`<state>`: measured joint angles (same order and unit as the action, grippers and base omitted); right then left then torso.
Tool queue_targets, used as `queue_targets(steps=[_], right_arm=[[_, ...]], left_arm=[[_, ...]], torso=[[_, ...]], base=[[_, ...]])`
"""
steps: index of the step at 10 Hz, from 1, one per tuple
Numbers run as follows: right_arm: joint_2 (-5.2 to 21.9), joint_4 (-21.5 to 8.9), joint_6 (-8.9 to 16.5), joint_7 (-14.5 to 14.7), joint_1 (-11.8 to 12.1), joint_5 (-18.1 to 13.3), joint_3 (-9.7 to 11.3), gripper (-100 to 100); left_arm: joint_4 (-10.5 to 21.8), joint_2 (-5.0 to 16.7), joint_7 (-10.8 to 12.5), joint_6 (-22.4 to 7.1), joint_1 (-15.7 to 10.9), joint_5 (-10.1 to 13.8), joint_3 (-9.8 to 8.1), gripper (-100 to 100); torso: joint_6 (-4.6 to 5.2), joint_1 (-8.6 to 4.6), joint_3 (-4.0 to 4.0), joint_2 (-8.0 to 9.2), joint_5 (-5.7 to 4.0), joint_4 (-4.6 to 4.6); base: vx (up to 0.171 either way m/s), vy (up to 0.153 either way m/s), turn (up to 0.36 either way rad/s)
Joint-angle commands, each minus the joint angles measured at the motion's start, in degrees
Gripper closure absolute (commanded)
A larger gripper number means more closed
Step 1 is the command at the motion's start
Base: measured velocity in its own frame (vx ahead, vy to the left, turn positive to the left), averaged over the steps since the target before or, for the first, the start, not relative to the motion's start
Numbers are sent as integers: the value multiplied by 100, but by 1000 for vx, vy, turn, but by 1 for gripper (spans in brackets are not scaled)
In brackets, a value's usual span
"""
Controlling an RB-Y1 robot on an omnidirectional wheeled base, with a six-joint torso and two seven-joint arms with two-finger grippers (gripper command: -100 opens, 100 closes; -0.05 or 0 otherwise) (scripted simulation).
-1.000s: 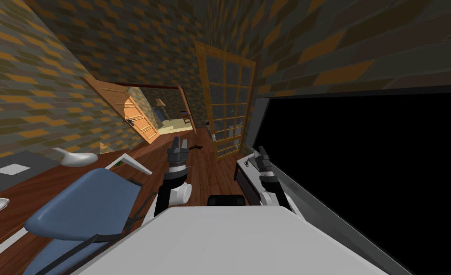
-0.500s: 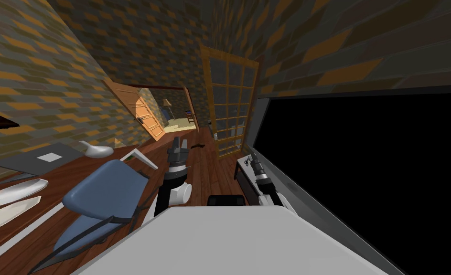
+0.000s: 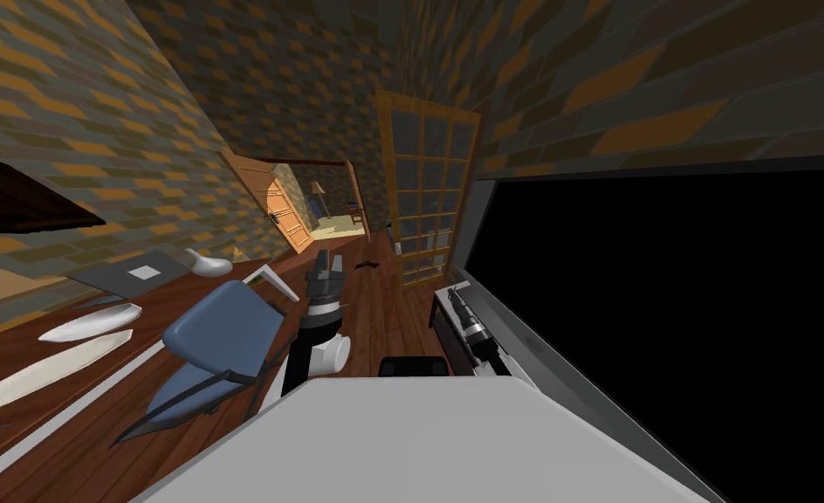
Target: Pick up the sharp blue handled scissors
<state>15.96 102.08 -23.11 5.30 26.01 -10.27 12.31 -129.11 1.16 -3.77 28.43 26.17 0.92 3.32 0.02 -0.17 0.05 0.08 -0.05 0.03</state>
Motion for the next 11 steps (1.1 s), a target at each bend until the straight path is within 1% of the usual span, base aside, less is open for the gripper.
queue_targets(steps=[1, 2, 4, 5, 7, 8, 9, 11], right_arm=[[131, -285, 77, 109, -60, -165, 117, -100], [131, -285, 77, 109, -60, -165, 117, -100], [418, -654, 172, 245, -194, -405, 266, -100], [418, -762, 172, 245, -194, -405, 266, -100], [717, -1170, 267, 377, -341, -626, 405, -100], [717, -1244, 267, 377, -341, -626, 405, -100], [717, -1244, 267, 377, -341, -626, 405, -100], [1028, -1652, 362, 504, -498, -827, 531, -100]], left_arm=[[0, 0, 0, 0, 0, 0, 0, 0], [0, 0, 0, 0, 0, 0, 0, 0], [0, 0, 0, 0, 0, 0, 0, 0], [0, 0, 0, 0, 0, 0, 0, 0], [0, 0, 0, 0, 0, 0, 0, 0], [0, 0, 0, 0, 0, 0, 0, 0], [0, 0, 0, 0, 1, 0, 0, 0], [0, 0, 0, 0, 0, 0, 0, 0]], torso=[[0, 0, 0, 0, 0, 0], [-2, 4, -2, -3, 1, -1], [-2, 8, -6, -9, 2, -2], [-2, 6, -5, -8, 2, -2], [-1, 7, -6, -10, 2, -2], [-2, 7, -7, -12, 2, -3], [2, 8, -8, -13, 2, -3], [-1, 12, -9, -16, 3, -3]], base=[[-19, -22, 120], [-12, -15, 43], [-17, -11, 130], [-17, -16, 55], [-8, -12, 136], [-1, -10, 55], [0, -3, -26], [4, 2, 131]])
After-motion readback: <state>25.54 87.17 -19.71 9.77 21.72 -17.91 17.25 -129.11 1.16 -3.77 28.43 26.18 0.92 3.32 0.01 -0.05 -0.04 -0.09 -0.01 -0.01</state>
